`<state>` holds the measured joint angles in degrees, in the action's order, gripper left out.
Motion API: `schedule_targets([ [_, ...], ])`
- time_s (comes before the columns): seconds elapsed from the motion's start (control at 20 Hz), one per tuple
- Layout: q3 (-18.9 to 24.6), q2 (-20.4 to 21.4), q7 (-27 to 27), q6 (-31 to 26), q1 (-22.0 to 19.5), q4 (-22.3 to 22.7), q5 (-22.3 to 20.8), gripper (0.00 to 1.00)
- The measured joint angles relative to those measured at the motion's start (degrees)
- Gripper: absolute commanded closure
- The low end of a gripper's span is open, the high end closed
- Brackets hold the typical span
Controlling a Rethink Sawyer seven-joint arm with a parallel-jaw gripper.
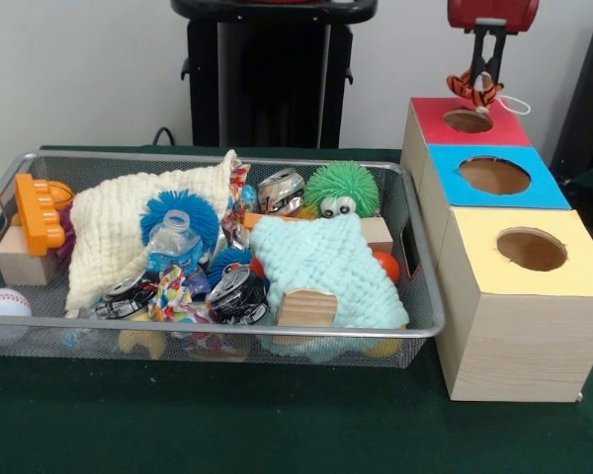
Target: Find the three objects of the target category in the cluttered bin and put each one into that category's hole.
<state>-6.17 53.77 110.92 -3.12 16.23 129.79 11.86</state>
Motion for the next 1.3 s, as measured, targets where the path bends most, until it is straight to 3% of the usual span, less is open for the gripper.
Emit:
schedule_targets([
  [0.3,0.01,-1.93,0.0,1.14,-0.37,-0.78,0.0,1.0],
  [0.75,0.03,-7.36,0.0,9.26,-1.23,-0.9,0.04,1.0],
  [1.3,0.08,-10.06,0.0,13.31,-1.23,-1.04,0.05,1.0],
])
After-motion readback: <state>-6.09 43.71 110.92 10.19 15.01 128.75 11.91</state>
